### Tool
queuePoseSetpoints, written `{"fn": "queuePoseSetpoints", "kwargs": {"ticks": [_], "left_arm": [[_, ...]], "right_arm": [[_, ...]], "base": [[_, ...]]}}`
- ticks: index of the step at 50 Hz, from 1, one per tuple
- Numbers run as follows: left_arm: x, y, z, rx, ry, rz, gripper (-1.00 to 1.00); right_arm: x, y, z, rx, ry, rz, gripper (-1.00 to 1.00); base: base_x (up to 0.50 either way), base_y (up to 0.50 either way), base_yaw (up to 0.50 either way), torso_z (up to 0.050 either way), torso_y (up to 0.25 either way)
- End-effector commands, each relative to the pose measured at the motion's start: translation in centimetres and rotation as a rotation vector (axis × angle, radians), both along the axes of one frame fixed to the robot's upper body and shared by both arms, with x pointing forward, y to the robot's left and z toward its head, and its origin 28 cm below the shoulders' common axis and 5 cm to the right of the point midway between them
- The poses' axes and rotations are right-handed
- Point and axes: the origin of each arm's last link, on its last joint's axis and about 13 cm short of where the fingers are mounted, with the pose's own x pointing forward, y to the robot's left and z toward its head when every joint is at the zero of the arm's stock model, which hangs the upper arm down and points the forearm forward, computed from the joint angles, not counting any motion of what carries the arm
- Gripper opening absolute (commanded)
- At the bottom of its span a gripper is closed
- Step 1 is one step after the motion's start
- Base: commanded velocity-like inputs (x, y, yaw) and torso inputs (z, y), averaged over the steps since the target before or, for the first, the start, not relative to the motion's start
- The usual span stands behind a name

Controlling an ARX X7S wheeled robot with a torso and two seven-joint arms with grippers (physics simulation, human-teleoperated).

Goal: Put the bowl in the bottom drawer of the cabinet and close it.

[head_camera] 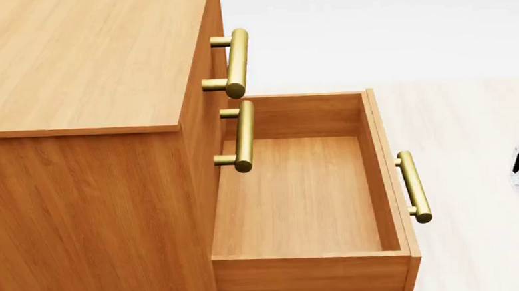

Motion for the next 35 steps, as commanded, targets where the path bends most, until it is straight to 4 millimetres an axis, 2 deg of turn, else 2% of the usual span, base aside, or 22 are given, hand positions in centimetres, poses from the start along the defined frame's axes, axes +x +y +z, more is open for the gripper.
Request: {"fn": "queuePoseSetpoints", "kwargs": {"ticks": [1, 10, 20, 35], "left_arm": [[0.0, 0.1, 0.1, -0.006, 0.001, -0.001, 1.0], [0.1, 0.1, 0.2, -0.005, 0.0, -0.002, 1.0], [0.1, 0.1, 0.1, -0.003, -0.002, -0.003, 1.0], [0.0, 0.0, 0.1, -0.002, -0.003, -0.004, 1.0]], "right_arm": [[2.5, 1.2, 3.5, -0.06, -0.033, 0.102, -1.0], [5.0, 2.1, 5.7, -0.065, -0.06, 0.164, -1.0], [7.1, 3.3, 6.0, -0.044, -0.048, 0.231, -1.0], [9.9, 4.5, 7.4, -0.045, -0.021, 0.324, -1.0]], "base": [[0.0, 0.0, 0.0, 0.0, 0.0], [0.0, 0.0, 0.0, 0.0, 0.0], [0.0, 0.0, 0.0, 0.0, 0.0], [0.0, 0.0, 0.0, 0.0, 0.0]]}}
